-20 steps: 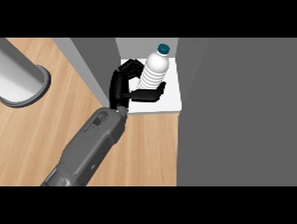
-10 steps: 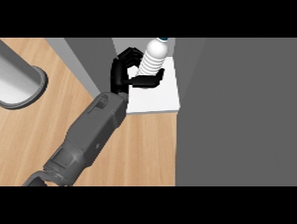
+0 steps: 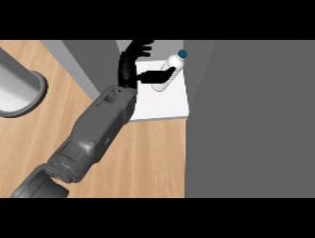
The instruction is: Pick up the bottled water, place it into the cabinet and close the cabinet
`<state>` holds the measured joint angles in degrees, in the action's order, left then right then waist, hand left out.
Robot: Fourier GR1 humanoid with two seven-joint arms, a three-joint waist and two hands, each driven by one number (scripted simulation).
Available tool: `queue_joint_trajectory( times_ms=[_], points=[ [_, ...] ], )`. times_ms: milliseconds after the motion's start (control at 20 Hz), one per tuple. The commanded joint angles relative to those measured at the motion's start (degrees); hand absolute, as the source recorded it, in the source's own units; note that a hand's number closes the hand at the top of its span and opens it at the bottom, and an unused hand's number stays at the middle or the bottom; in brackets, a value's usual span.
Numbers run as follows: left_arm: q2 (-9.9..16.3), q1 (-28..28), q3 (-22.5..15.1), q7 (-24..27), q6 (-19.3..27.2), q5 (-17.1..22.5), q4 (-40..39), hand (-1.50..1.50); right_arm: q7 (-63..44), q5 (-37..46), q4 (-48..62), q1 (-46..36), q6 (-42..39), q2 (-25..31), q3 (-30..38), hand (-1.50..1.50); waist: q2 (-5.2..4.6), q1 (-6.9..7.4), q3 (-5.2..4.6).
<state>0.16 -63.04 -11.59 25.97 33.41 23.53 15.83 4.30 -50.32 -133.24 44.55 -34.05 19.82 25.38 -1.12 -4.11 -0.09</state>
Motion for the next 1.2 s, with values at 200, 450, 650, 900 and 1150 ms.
queue_joint_trajectory(
  times_ms=[200, 450, 650, 900, 1150],
  points=[
    [-0.2, -3.5, 1.6, 1.7, -0.4, -0.6, -6.6, -1.50, -1.3, 0.7, -4.5, -0.7, 1.0, -1.6, -1.4, -1.50, -0.34, -0.47, 0.00],
    [-0.1, -5.5, 2.2, 2.8, -1.6, -0.6, -6.5, -1.50, -2.7, -1.3, -6.6, 0.3, 2.3, -1.1, -0.6, -1.50, -0.09, -0.17, -0.03],
    [-0.1, -4.1, 4.2, 8.4, -6.2, 1.1, -4.3, -1.50, -1.1, -3.0, -2.3, -1.4, -0.1, 1.5, 2.9, -1.50, -0.21, -0.49, -0.03],
    [-0.2, -4.6, 4.3, 11.8, -8.6, 2.0, -2.7, -1.50, -2.5, -1.7, -2.9, -2.4, 1.3, 0.7, 2.1, -1.50, 0.11, 0.34, 0.01],
    [-0.2, -2.7, 3.3, 12.5, -9.4, 5.5, -0.6, -1.50, -4.7, -3.3, -6.1, -2.5, 3.4, 0.8, 1.7, -1.50, 0.34, 0.18, 0.00]
  ],
)
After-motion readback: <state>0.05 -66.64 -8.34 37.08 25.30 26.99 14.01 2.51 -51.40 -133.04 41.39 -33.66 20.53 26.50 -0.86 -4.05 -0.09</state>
